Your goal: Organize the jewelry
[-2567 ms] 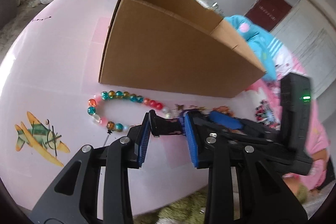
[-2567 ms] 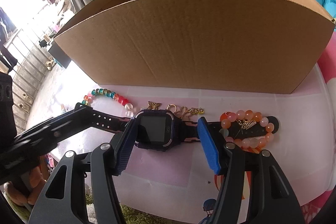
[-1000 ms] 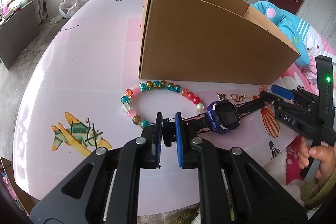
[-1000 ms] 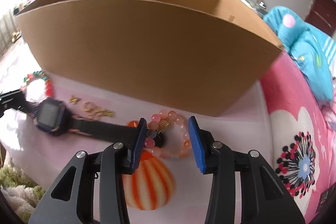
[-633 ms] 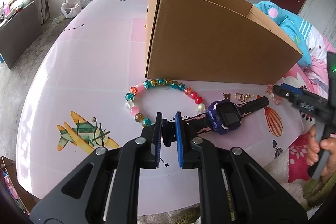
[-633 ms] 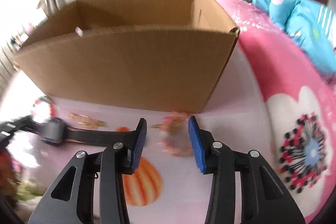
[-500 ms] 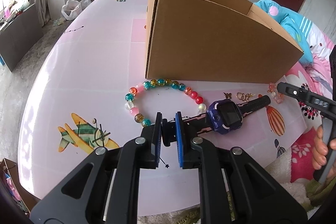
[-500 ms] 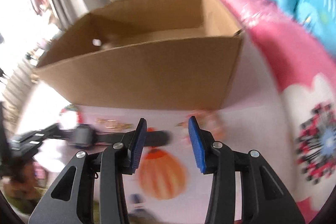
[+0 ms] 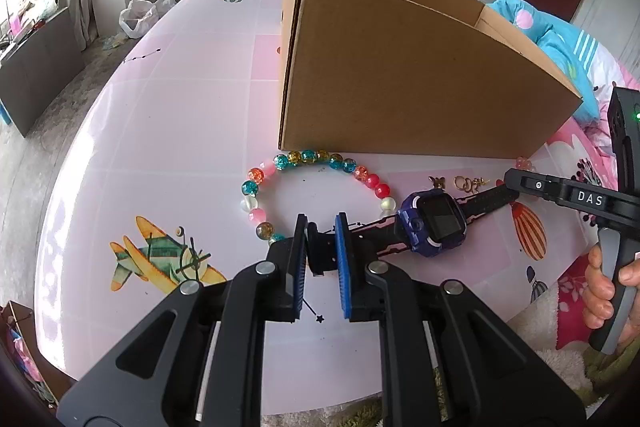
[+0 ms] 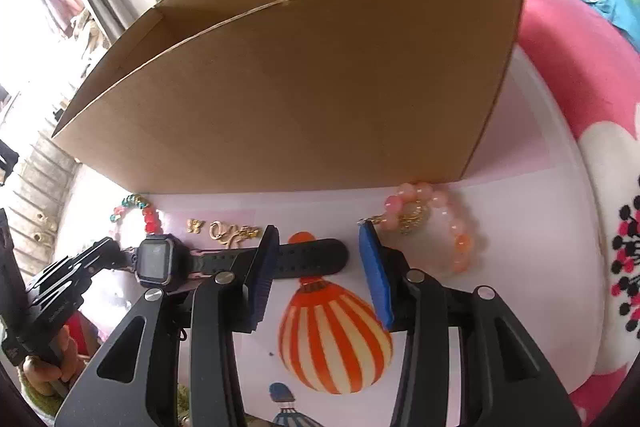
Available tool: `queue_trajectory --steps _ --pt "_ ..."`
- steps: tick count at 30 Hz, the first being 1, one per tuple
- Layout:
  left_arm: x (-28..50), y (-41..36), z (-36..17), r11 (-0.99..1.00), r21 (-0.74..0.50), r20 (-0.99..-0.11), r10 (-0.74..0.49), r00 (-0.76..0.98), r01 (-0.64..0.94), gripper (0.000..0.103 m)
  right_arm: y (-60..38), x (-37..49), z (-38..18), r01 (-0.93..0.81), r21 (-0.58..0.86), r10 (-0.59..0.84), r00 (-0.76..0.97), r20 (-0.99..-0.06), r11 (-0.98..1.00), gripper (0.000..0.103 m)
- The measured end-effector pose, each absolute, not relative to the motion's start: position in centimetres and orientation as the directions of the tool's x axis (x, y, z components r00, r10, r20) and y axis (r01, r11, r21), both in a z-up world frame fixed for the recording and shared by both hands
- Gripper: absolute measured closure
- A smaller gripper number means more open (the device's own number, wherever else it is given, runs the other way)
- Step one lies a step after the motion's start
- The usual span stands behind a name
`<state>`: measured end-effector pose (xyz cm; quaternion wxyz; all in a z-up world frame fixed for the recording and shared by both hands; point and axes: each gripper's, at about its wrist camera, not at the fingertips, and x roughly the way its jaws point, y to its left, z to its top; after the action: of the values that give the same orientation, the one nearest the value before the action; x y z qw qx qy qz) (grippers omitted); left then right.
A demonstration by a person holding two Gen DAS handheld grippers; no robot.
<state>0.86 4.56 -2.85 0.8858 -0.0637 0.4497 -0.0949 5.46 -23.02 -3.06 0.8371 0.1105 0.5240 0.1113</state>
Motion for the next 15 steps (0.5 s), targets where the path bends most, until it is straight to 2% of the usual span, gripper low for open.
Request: queue_trajectory --steps 3,9,15 --pt "0.9 4.5 -2.9 0.976 -0.188 -0.786 -0.217 0.580 0.110 0.090 -23.0 5.5 -3.1 -0.070 0.321 0.320 0.424 -0.848 0.944 0.059" --pt "0.9 4.6 -2.9 0.978 -0.184 -0.787 -0.209 0.580 0.102 0.090 -25.3 5.1 -3.0 -0.044 0.516 0.481 0.435 -0.761 0.855 0.055" --pt "0.9 4.7 -2.9 0.979 -0.179 -0.789 -0.203 0.580 0.099 0.090 -26.9 4.4 -3.6 -0.030 0.753 0.682 0.448 -0.578 0.657 0.055"
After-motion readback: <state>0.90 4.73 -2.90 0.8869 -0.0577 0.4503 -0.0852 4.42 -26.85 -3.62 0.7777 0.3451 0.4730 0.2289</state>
